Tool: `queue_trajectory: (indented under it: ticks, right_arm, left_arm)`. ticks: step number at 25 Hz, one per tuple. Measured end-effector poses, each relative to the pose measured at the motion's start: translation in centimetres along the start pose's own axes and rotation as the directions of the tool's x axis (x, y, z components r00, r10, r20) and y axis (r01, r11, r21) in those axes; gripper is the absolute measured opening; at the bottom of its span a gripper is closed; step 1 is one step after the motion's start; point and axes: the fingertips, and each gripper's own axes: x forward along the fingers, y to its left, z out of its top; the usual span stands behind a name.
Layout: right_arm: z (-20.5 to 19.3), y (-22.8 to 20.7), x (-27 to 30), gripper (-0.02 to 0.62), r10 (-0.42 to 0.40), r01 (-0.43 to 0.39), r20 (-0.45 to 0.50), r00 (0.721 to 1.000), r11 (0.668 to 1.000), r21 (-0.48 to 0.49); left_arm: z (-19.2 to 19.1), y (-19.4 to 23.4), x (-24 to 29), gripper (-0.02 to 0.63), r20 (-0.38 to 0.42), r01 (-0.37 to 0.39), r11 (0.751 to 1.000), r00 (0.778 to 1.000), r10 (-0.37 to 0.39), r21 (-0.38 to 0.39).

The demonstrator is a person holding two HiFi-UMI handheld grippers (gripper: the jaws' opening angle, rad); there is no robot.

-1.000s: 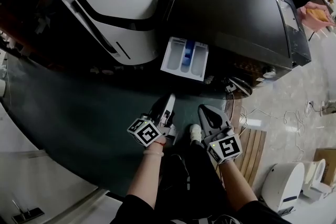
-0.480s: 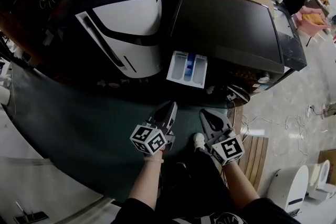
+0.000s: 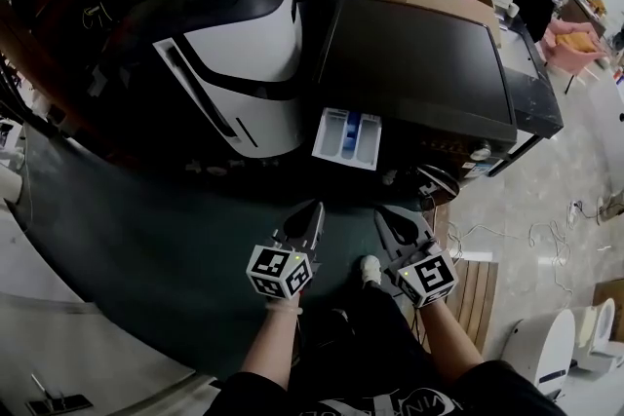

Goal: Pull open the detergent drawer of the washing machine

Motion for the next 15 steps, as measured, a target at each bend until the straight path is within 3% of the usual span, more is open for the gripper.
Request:
queue_trajectory:
  ticks: [6, 15]
  right_arm:
    - [1.6, 0.3, -0.6, 0.012, 0.004, -0.004, 0.017, 1.000, 1.000, -0.011]
    - [3.3, 0.2, -1.6, 0.012, -0.030, 0.029, 0.060, 0.998, 0.999, 0.017]
  left_arm:
    - [2.0, -0.9, -1.0, 0.009, 0.017, -0.025, 0.995, 1.000, 0.024, 0.098]
    - [4.4, -1.4, -3.3, 0.009, 0.058, -0.081, 0.983, 0.996, 0.073, 0.165]
